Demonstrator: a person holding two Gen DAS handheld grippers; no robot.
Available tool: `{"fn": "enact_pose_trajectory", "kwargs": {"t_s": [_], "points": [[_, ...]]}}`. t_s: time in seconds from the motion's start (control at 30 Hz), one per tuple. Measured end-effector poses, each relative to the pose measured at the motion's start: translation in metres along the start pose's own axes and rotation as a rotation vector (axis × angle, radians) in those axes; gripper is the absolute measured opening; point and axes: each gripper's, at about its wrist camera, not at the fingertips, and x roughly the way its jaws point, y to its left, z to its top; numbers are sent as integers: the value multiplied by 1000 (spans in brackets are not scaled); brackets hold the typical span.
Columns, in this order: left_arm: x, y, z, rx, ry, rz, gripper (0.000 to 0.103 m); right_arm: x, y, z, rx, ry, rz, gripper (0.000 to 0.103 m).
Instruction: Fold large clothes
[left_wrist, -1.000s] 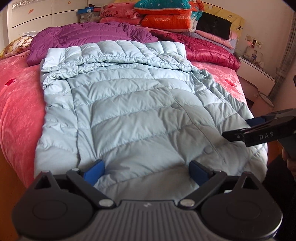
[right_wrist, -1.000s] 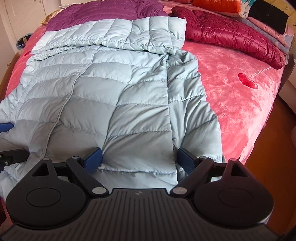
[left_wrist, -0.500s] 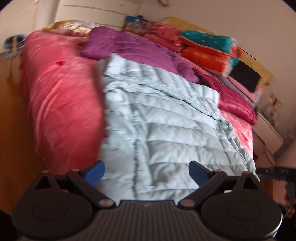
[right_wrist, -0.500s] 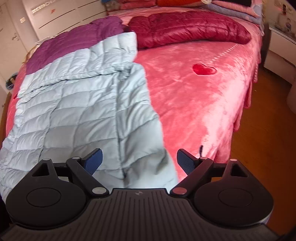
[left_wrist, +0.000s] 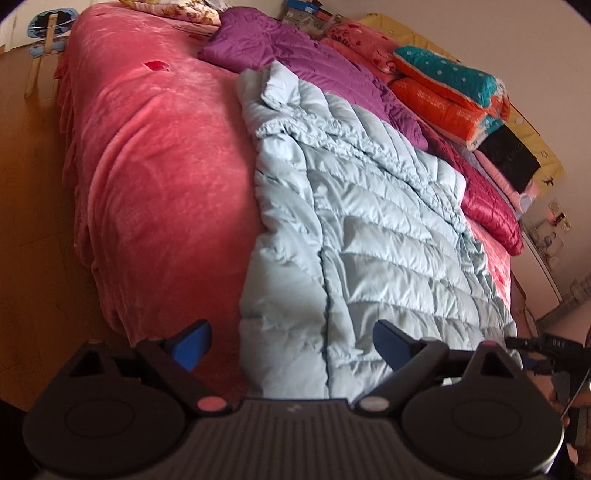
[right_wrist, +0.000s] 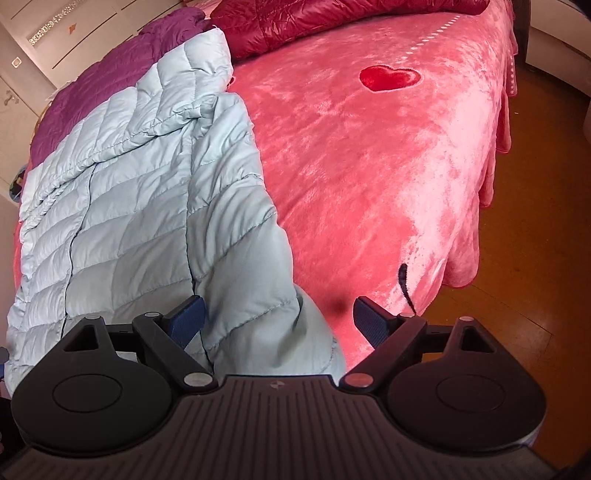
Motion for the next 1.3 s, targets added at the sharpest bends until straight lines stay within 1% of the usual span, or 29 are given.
{"fn": "enact_pose_trajectory", "kwargs": {"t_s": [0.13, 0.27, 0.33, 0.43, 0.5, 0.6, 0.67, 0.7, 0.77, 0.8, 0.87, 0.93, 0.97, 1.03, 1.1, 1.13, 1.2, 1.23, 1.3], "points": [[7, -2, -3, 23, 47, -5, 93, 22, 6, 6, -32, 72, 18, 103], [10, -3, -5, 26, 70, -20, 93, 30, 1, 7, 8, 120, 44, 103], [10, -4, -6, 24, 87, -38, 93, 27, 1, 4, 14, 130, 60, 103], [9, -7, -8, 42, 109, -67, 92, 26, 2, 3, 0, 122, 71, 103], [7, -10, -10, 58, 113, -80, 89, 22, 3, 2, -17, 110, 77, 103], [4, -10, -10, 60, 115, -90, 76, 18, 4, 0, -32, 92, 88, 103], [2, -9, -10, 53, 120, -96, 60, 14, 5, -1, -40, 86, 99, 96], [0, -7, -10, 50, 122, -105, 56, 12, 6, -2, -44, 83, 104, 94], [-1, -7, -9, 48, 130, -125, 40, 7, 7, -2, -53, 76, 112, 83], [-1, -8, -10, 55, 133, -129, 37, 5, 8, -3, -60, 72, 114, 80], [-2, -13, -11, 82, 136, -127, 28, 1, 11, -7, -81, 68, 117, 66], [-1, -19, -12, 113, 136, -135, 25, -1, 16, -9, -98, 65, 128, 60], [-1, -21, -12, 128, 135, -144, 24, -4, 19, -10, -100, 63, 139, 59], [0, -25, -12, 147, 135, -152, 24, -4, 22, -10, -100, 70, 161, 59], [5, -24, -12, 143, 151, -148, 27, 4, 23, -7, -93, 99, 159, 59], [8, -23, -12, 140, 156, -146, 27, 8, 24, -6, -85, 111, 156, 61], [9, -23, -12, 137, 157, -150, 27, 12, 25, -5, -81, 130, 175, 69], [9, -23, -11, 137, 157, -153, 27, 14, 27, -5, -83, 134, 183, 75], [9, -23, -11, 134, 158, -159, 27, 15, 30, -5, -91, 135, 182, 76]]}}
